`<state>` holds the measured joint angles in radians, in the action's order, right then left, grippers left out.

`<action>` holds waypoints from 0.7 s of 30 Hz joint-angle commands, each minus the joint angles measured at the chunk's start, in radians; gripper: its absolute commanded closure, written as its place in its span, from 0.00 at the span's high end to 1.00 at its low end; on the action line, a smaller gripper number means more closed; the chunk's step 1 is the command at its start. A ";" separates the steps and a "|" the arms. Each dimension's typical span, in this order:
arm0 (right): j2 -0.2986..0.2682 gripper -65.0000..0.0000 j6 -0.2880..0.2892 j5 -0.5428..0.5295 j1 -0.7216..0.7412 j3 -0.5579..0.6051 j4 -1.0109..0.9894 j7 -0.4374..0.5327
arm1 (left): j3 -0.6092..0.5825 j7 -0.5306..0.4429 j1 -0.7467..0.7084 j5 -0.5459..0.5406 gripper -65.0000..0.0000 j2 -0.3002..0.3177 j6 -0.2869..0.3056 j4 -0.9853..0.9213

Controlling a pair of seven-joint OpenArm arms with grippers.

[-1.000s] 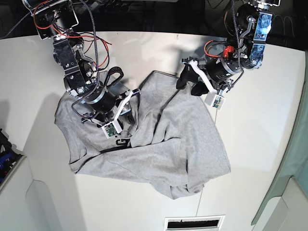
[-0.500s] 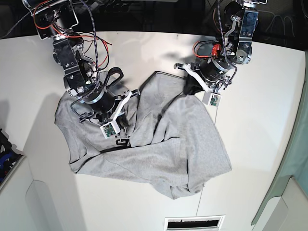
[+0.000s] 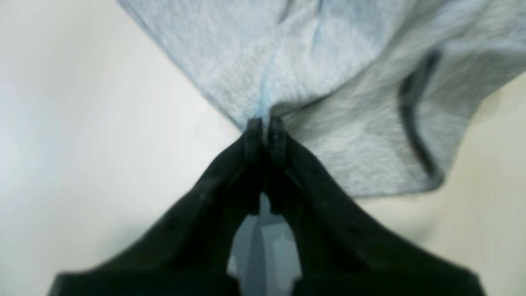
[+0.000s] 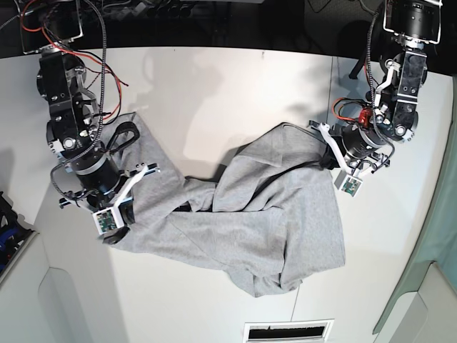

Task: Layout the t-shirt on the table in an organized manner, then fold the t-shirt properly
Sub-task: 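Lift the shirt and pull the grippers apart to stretch it out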

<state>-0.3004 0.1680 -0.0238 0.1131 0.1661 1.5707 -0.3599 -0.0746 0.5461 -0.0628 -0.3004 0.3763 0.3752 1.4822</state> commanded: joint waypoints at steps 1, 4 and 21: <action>-0.021 0.00 0.000 -0.003 0.002 -0.016 0.046 0.003 | 0.004 -0.014 0.011 -0.017 0.00 0.031 0.016 0.027; -0.070 0.00 0.000 -0.030 -0.045 -0.048 0.113 -0.018 | 0.004 0.005 0.003 -0.068 0.00 0.074 0.066 0.064; -0.137 0.00 0.077 -0.230 -0.161 -0.356 0.502 -0.203 | 0.129 0.058 -0.034 -0.138 0.00 0.222 0.018 0.587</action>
<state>-0.4240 0.2474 -0.2531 -0.0608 -0.1810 2.0541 -0.5900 0.0456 0.6220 -0.1036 -0.4385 0.5827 0.3969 2.0541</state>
